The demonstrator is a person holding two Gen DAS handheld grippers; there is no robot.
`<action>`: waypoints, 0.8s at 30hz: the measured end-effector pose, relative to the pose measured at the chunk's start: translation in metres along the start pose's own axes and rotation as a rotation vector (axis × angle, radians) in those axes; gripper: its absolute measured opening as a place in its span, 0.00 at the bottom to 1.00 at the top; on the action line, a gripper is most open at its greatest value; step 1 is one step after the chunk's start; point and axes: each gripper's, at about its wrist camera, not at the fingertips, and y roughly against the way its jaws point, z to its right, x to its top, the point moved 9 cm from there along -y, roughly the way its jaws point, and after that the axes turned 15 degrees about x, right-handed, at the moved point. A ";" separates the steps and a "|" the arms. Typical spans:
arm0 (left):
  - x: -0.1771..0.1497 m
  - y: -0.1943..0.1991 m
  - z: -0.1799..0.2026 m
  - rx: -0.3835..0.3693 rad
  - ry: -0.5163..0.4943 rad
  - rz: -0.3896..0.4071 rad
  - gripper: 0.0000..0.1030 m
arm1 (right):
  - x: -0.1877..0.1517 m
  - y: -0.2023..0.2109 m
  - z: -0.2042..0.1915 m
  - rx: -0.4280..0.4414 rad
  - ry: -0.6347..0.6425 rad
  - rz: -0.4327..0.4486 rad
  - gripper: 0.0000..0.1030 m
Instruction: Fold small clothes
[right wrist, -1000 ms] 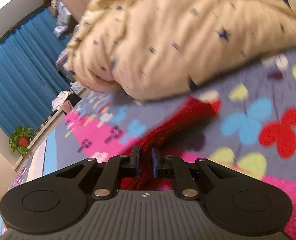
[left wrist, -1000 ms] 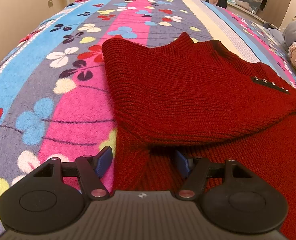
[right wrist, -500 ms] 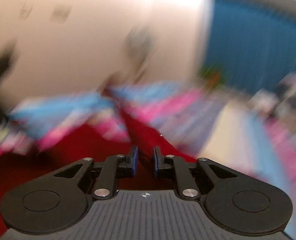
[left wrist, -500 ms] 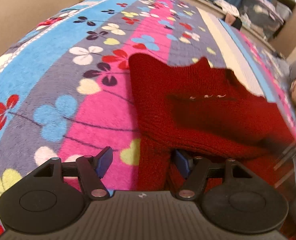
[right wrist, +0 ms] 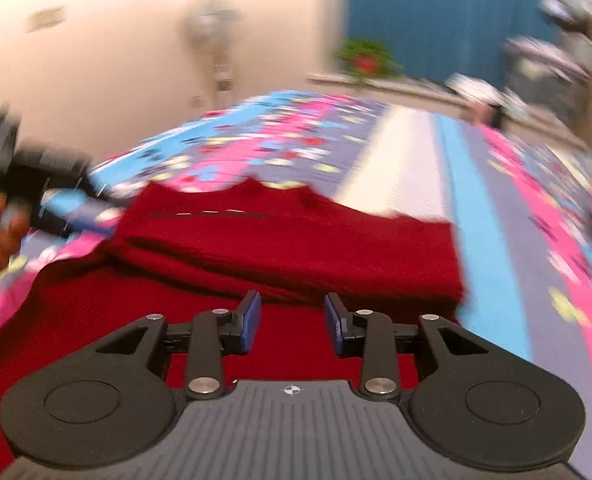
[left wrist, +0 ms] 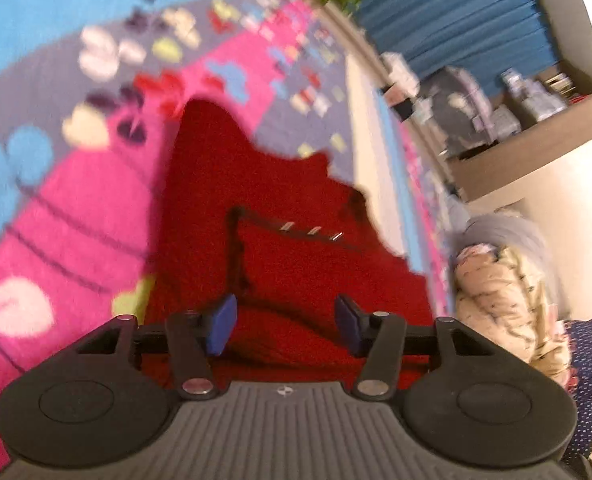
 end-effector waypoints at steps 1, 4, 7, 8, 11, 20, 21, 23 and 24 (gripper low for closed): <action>-0.002 -0.008 -0.001 0.011 0.004 -0.008 0.57 | -0.007 0.014 0.009 -0.021 -0.049 0.021 0.36; 0.005 -0.019 0.001 0.013 0.033 0.015 0.58 | -0.028 0.040 0.037 -0.073 -0.186 0.073 0.36; 0.010 -0.026 0.008 0.008 0.029 0.055 0.51 | -0.049 0.028 0.062 -0.142 -0.249 0.022 0.36; 0.012 -0.028 0.009 0.011 0.004 0.075 0.15 | -0.053 0.023 0.066 -0.152 -0.250 0.007 0.36; 0.018 -0.012 0.011 0.027 -0.070 0.179 0.10 | -0.064 0.010 0.081 -0.190 -0.282 -0.052 0.36; 0.027 0.015 0.010 0.252 -0.189 0.382 0.19 | -0.093 -0.011 0.092 -0.258 -0.322 -0.210 0.39; 0.026 0.023 0.019 0.221 -0.215 0.416 0.21 | -0.093 -0.012 0.091 -0.260 -0.316 -0.209 0.40; 0.018 0.024 0.035 0.179 -0.294 0.438 0.23 | -0.093 -0.014 0.093 -0.265 -0.312 -0.208 0.40; 0.007 0.010 0.037 0.199 -0.364 0.383 0.27 | -0.093 -0.014 0.092 -0.268 -0.309 -0.204 0.41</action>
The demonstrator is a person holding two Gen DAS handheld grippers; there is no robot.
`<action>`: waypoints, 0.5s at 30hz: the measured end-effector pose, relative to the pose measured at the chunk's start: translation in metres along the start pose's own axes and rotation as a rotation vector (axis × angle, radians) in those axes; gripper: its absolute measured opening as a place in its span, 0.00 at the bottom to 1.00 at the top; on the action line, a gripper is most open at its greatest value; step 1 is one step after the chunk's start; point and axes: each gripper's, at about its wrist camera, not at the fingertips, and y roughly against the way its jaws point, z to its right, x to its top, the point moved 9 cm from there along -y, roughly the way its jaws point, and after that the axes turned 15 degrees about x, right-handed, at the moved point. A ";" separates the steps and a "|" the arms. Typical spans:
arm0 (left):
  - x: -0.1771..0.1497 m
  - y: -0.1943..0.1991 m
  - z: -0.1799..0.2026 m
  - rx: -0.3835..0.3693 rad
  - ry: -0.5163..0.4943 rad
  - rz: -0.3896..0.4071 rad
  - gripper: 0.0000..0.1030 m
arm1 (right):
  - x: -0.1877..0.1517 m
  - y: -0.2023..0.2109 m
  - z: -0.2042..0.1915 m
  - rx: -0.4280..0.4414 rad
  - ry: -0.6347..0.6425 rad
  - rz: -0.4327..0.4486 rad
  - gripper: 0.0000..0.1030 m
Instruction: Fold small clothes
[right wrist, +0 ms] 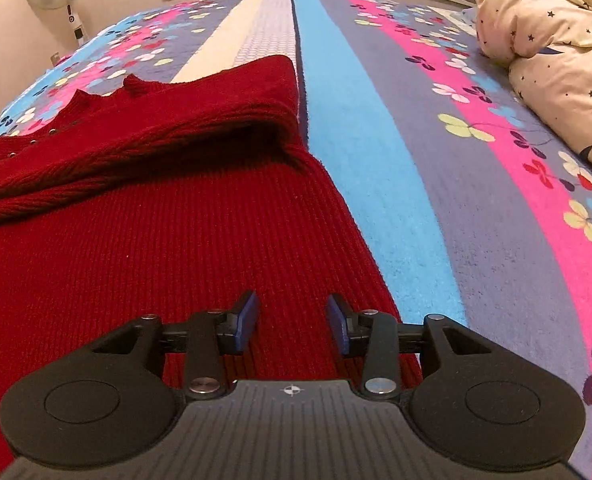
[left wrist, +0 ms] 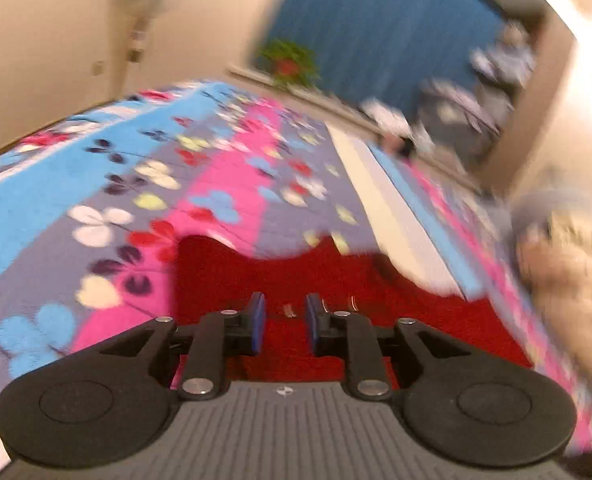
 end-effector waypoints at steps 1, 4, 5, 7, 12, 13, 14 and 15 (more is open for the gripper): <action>-0.022 -0.015 0.006 0.012 -0.084 -0.104 0.31 | 0.000 0.000 -0.001 -0.002 0.003 0.005 0.41; -0.044 0.003 0.012 0.142 -0.271 -0.025 0.32 | -0.001 0.004 0.001 -0.002 -0.022 0.028 0.41; -0.042 0.016 0.016 0.159 -0.308 -0.009 0.32 | -0.002 0.009 0.002 0.003 -0.055 0.041 0.41; -0.033 0.054 0.019 0.094 -0.276 0.052 0.40 | -0.003 0.022 0.003 0.041 -0.130 0.077 0.41; -0.049 0.126 0.000 0.082 -0.217 0.002 0.51 | 0.001 0.070 -0.007 0.064 -0.119 0.197 0.42; -0.061 0.141 -0.007 0.082 -0.213 -0.022 0.51 | -0.002 0.080 -0.008 0.075 -0.135 0.212 0.43; -0.070 0.154 -0.017 0.084 -0.210 -0.040 0.51 | -0.006 0.089 -0.008 0.091 -0.154 0.222 0.44; -0.085 0.168 -0.025 0.093 -0.207 -0.064 0.51 | -0.012 0.099 -0.009 0.105 -0.168 0.227 0.45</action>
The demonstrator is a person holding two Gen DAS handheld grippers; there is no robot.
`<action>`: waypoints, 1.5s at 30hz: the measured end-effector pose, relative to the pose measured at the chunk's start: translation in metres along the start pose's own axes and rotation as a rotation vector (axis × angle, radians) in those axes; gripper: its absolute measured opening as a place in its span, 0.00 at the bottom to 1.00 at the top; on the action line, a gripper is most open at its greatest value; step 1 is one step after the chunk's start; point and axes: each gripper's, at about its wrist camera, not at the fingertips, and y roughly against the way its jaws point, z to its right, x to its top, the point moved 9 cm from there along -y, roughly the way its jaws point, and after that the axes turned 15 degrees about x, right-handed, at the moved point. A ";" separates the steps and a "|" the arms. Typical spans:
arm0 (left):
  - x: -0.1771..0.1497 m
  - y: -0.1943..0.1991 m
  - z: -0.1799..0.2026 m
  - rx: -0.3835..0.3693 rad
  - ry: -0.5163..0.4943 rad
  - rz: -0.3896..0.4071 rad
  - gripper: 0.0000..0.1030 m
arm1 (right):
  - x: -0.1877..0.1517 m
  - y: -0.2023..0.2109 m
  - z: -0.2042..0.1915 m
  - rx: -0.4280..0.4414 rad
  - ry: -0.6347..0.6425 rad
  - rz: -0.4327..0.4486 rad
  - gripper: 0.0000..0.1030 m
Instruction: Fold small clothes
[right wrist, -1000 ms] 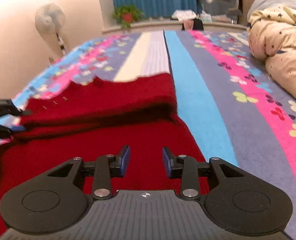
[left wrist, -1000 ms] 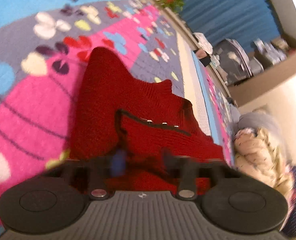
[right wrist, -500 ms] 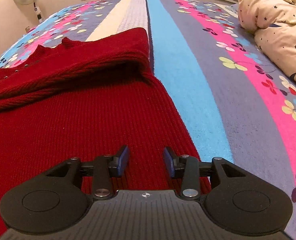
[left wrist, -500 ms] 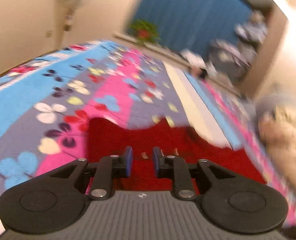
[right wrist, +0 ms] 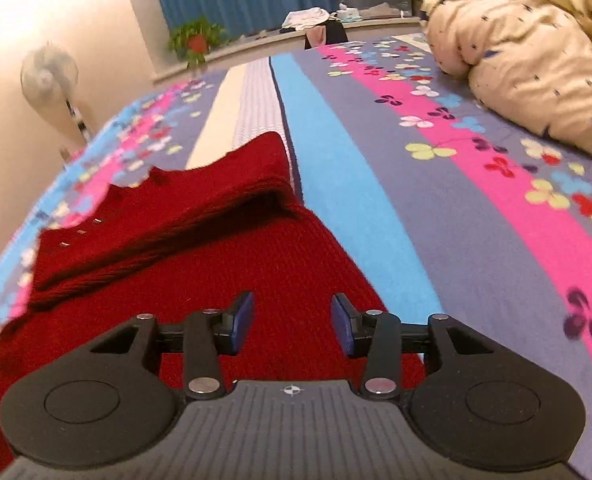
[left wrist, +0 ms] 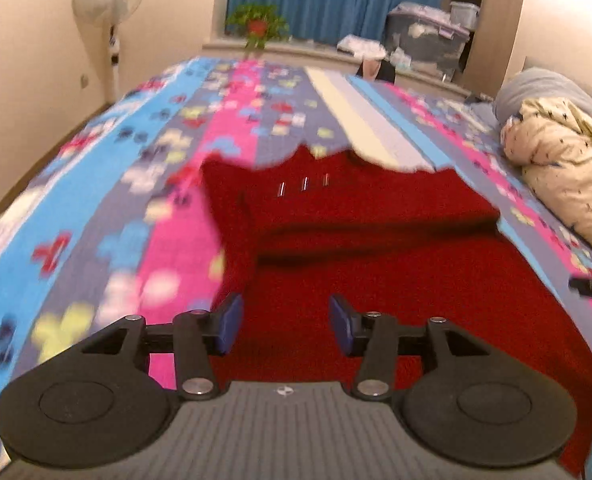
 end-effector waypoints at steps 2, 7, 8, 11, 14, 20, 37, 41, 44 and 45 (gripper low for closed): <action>-0.031 0.017 -0.013 0.022 0.001 -0.050 0.51 | -0.006 0.016 -0.001 0.007 -0.002 0.002 0.46; -0.080 0.051 -0.031 0.059 0.041 -0.152 0.51 | -0.021 0.051 -0.003 0.009 0.066 0.007 0.48; -0.085 0.055 -0.034 0.058 0.049 -0.153 0.51 | -0.024 0.056 -0.002 0.005 0.082 0.005 0.48; -0.093 0.069 -0.038 0.057 0.054 -0.153 0.56 | -0.035 0.070 0.013 -0.032 0.108 -0.015 0.48; -0.100 0.070 -0.039 0.057 0.042 -0.171 0.58 | -0.047 0.081 0.034 -0.057 0.083 -0.046 0.48; -0.130 0.052 -0.043 0.064 0.117 -0.226 0.66 | -0.067 0.094 0.076 -0.111 -0.003 -0.110 0.62; -0.148 0.040 -0.034 0.081 0.133 -0.160 0.43 | -0.105 0.074 0.111 -0.179 0.004 -0.245 0.73; -0.147 0.043 -0.034 0.056 0.146 -0.158 0.35 | -0.105 0.072 0.103 -0.124 -0.012 -0.249 0.68; -0.147 0.042 -0.037 0.049 0.171 -0.174 0.41 | -0.106 0.072 0.097 -0.088 -0.020 -0.254 0.60; -0.148 0.041 -0.039 0.055 0.182 -0.183 0.47 | -0.106 0.072 0.096 -0.081 -0.025 -0.254 0.58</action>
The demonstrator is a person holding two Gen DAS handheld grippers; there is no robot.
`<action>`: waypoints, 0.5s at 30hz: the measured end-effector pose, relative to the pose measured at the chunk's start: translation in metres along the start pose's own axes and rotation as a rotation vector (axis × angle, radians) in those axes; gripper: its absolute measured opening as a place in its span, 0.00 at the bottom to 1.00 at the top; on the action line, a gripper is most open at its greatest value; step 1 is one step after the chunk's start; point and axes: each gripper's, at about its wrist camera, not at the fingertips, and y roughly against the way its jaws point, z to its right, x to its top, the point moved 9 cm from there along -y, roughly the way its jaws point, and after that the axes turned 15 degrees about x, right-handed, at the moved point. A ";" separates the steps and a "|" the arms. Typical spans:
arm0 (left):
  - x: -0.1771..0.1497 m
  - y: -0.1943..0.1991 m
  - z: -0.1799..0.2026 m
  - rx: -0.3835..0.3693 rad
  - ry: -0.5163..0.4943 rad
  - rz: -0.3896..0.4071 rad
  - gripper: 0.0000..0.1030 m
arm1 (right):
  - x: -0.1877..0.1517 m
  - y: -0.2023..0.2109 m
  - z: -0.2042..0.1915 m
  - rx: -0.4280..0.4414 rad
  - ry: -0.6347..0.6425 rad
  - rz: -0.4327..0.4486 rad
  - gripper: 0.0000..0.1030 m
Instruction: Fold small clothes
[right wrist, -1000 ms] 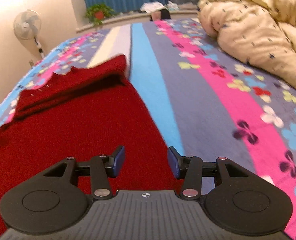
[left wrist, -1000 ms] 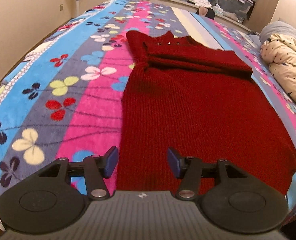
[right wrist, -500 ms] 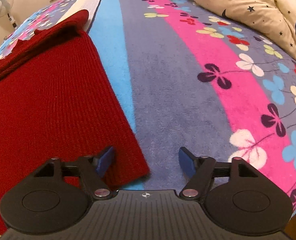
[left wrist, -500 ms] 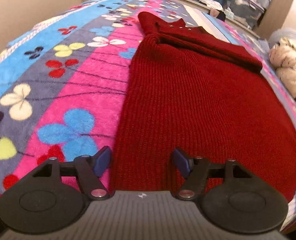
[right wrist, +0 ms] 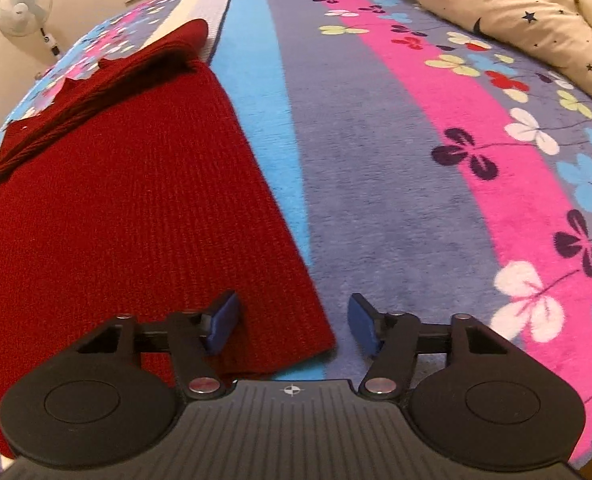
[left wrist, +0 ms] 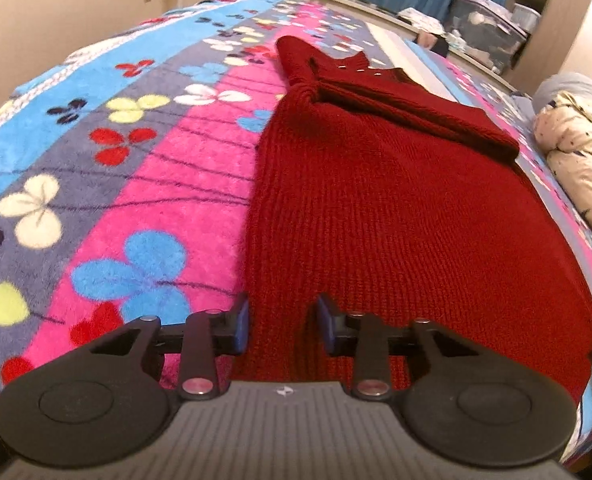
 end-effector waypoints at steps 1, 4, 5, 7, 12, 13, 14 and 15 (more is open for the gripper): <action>0.000 -0.002 -0.003 0.007 0.014 -0.006 0.53 | 0.000 0.000 0.000 0.007 -0.008 0.000 0.57; -0.001 -0.003 -0.004 0.007 0.025 -0.014 0.54 | 0.000 0.001 0.002 0.003 -0.014 -0.002 0.56; -0.002 -0.003 -0.002 0.012 0.008 -0.011 0.54 | 0.000 0.001 0.003 -0.007 -0.012 -0.002 0.56; -0.004 -0.001 0.005 0.027 -0.042 0.006 0.54 | 0.000 0.001 0.004 -0.015 -0.010 -0.001 0.56; -0.005 0.005 0.015 -0.001 -0.101 0.047 0.33 | -0.001 0.000 -0.002 -0.001 0.023 0.001 0.35; -0.004 0.007 0.014 -0.016 -0.084 0.051 0.31 | 0.001 0.001 -0.006 0.017 0.026 0.010 0.31; -0.002 0.009 0.012 -0.038 -0.059 0.050 0.31 | 0.003 0.004 -0.008 0.018 0.032 0.026 0.29; 0.000 0.010 0.010 -0.066 -0.027 0.048 0.31 | 0.006 0.007 -0.009 0.019 0.042 0.046 0.23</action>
